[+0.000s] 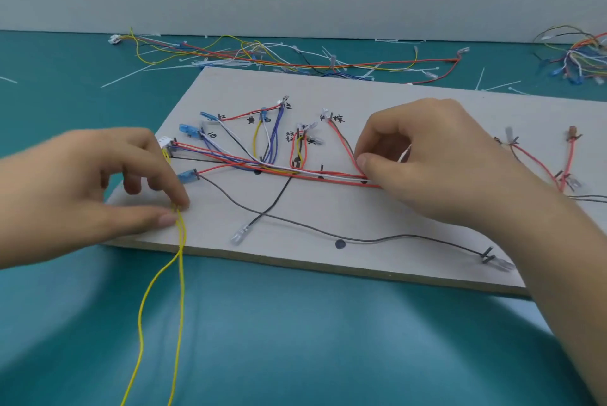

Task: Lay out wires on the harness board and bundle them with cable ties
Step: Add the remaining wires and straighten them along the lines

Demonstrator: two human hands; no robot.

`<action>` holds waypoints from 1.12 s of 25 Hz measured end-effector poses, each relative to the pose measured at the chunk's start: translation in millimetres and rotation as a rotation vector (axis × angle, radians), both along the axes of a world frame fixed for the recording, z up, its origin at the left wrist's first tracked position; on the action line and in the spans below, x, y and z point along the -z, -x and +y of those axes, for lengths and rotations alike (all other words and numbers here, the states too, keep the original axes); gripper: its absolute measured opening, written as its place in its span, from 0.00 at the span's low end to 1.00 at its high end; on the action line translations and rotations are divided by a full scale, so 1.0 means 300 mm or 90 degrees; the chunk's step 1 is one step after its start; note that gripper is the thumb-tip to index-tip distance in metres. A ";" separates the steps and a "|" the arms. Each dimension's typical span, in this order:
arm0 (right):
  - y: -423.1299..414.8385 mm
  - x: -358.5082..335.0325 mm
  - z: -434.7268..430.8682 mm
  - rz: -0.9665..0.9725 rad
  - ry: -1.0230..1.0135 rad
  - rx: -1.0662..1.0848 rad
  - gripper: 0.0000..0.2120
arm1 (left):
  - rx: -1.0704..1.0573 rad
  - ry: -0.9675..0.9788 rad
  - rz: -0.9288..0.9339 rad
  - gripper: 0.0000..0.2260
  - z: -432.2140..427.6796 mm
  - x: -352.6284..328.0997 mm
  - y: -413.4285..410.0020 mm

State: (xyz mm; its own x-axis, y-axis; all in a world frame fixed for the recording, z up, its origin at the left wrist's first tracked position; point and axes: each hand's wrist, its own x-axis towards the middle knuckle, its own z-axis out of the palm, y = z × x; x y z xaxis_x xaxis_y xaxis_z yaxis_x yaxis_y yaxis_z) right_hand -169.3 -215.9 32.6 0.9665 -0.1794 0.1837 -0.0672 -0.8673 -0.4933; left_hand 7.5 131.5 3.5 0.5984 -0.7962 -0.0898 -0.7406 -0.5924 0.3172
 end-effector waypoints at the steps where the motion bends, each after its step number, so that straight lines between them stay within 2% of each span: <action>1: 0.000 0.002 0.003 0.001 -0.002 -0.005 0.07 | 0.005 0.023 0.002 0.14 -0.015 0.007 0.015; 5: -0.002 0.001 -0.009 -0.022 -0.019 0.001 0.07 | 0.047 0.066 0.025 0.15 -0.048 0.020 0.067; 7: -0.004 0.005 -0.010 -0.021 -0.024 -0.003 0.07 | 0.058 0.051 0.057 0.20 -0.051 0.013 0.080; 10: -0.008 0.014 -0.006 -0.011 -0.032 -0.021 0.07 | 0.072 0.025 0.036 0.25 -0.062 -0.010 0.080; 14: -0.009 0.015 -0.007 -0.008 -0.037 -0.025 0.07 | 0.098 0.024 0.031 0.22 -0.071 -0.038 0.095; 18: -0.008 0.013 -0.010 -0.022 -0.048 -0.025 0.07 | 0.105 0.008 0.006 0.14 -0.070 -0.019 0.101; 20: -0.007 0.013 -0.006 -0.021 -0.050 -0.029 0.07 | 0.113 -0.018 -0.006 0.15 -0.066 -0.010 0.101; 24: -0.006 0.013 0.001 -0.019 -0.053 -0.032 0.07 | 0.063 0.000 0.010 0.21 -0.055 -0.001 0.100; 28: -0.006 0.013 0.002 -0.024 -0.055 -0.034 0.07 | -0.103 0.134 0.032 0.26 -0.042 0.062 0.140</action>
State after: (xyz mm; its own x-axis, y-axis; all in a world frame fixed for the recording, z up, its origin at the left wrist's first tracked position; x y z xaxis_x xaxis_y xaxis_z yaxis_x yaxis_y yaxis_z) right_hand -167.7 -215.3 28.7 0.9677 -0.1450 0.2060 -0.0023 -0.8229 -0.5682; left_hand -34.4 118.9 -15.0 0.7184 -0.6948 0.0343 -0.6217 -0.6190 0.4799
